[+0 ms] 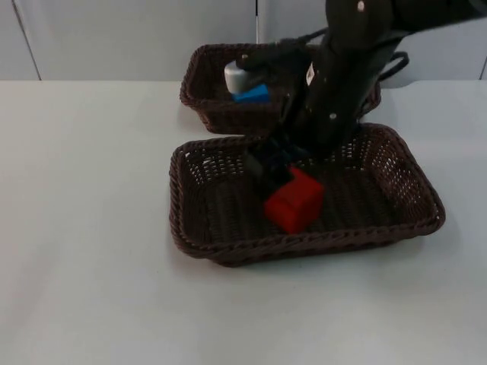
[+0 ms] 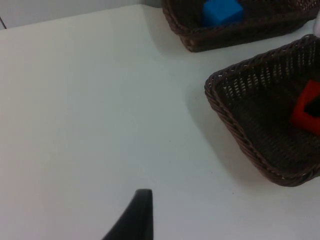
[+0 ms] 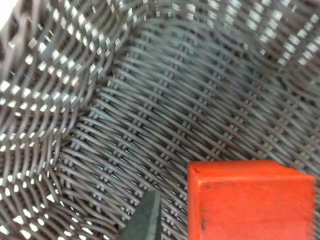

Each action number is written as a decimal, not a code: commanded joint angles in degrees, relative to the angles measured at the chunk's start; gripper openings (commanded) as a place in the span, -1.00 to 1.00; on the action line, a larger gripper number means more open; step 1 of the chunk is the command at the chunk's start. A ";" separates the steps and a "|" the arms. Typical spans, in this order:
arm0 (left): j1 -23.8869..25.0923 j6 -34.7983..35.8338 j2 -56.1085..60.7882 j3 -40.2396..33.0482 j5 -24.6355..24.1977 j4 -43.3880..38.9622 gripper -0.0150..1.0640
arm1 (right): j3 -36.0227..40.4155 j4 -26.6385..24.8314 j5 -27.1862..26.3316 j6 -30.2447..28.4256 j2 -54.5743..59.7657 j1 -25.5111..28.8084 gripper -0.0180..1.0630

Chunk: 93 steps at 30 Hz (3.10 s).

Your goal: Pick up one cube with the left hand and place it into the upper basket. Pick up one cube with the right hand and place it into the lower basket.

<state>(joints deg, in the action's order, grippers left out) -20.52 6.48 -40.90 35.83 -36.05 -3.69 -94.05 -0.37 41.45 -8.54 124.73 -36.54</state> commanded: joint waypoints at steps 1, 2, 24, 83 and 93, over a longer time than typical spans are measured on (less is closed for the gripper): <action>-0.03 0.48 0.33 -0.14 0.70 0.60 0.92 | -0.70 -0.09 0.65 0.16 -2.79 -0.05 0.64; -0.03 0.48 0.33 -0.14 0.70 0.60 0.92 | -0.70 -0.09 0.67 0.16 -3.66 -0.05 0.64; -0.03 0.48 0.33 -0.14 -0.23 0.90 0.92 | 23.95 -0.41 -12.28 1.79 -28.63 -0.05 0.64; -0.03 -9.62 40.90 -6.41 -24.22 8.64 0.92 | 56.66 0.37 7.44 6.35 -112.58 -0.05 0.64; -0.03 -9.45 40.90 -7.59 -25.55 7.74 0.92 | 59.84 0.37 10.71 7.67 -117.89 -0.05 0.64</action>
<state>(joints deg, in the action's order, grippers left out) -20.52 -3.23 -0.20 28.44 -61.39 4.20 -34.58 0.00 51.67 -1.23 7.16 -36.62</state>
